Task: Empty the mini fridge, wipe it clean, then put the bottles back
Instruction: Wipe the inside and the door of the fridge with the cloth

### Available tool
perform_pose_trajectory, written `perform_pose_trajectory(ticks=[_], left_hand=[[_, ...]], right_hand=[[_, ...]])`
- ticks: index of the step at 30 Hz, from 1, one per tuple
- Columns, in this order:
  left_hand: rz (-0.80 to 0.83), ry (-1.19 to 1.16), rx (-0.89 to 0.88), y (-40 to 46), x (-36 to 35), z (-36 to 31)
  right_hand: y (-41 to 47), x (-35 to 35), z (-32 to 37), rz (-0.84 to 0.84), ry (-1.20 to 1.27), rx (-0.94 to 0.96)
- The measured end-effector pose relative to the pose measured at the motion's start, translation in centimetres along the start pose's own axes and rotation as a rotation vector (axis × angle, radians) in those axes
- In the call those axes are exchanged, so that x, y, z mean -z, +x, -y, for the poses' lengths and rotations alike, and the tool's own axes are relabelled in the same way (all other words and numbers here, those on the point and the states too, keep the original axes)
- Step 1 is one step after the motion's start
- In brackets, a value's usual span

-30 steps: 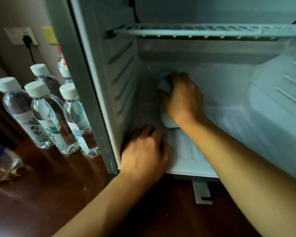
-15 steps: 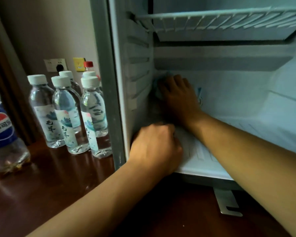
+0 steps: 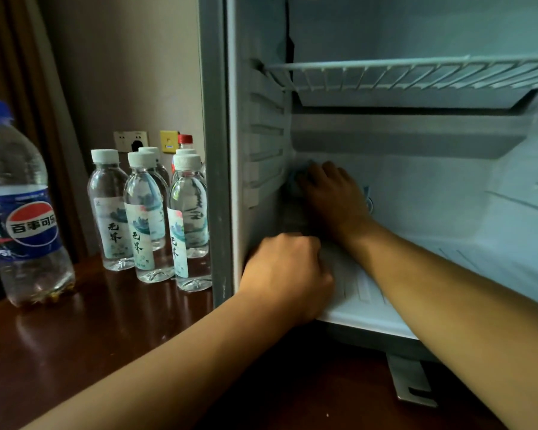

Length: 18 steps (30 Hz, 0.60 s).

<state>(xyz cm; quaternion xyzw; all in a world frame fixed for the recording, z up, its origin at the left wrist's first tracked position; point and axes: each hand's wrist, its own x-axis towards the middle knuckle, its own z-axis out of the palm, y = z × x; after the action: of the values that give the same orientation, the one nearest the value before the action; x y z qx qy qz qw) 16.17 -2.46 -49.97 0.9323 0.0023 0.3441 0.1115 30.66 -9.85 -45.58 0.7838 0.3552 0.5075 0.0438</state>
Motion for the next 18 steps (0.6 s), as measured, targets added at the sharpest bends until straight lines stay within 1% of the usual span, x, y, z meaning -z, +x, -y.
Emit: perform_pose_trajectory(ticks=[3, 6, 7, 10, 12, 15, 18], left_hand=[[0.001, 0.003, -0.003, 0.0, 0.0, -0.1], [0.002, -0.011, 0.006, 0.1, -0.2, 0.0], [0.002, -0.014, 0.008, 0.0, -0.3, 0.0], [-0.001, -0.021, 0.003, 0.0, -0.4, 0.1], [0.0, -0.023, -0.011, -0.1, -0.4, 0.3], [-0.009, -0.023, -0.028, -0.1, -0.2, 0.3], [-0.028, -0.018, -0.037, 0.0, -0.1, 0.2]], right_hand=[[0.0, 0.0, -0.4, -0.074, -0.028, -0.024], [0.1, 0.0, -1.3, -0.121, 0.037, -0.174], [0.1, -0.1, -1.4, -0.127, 0.054, -0.195], [0.0, -0.4, -1.2, -0.121, 0.063, -0.138], [-0.1, -0.6, -0.8, -0.024, 0.104, -0.066], [-0.2, -0.9, -0.3, 0.185, 0.106, 0.044], [0.0, -1.0, 0.1, 0.275, 0.118, 0.115]])
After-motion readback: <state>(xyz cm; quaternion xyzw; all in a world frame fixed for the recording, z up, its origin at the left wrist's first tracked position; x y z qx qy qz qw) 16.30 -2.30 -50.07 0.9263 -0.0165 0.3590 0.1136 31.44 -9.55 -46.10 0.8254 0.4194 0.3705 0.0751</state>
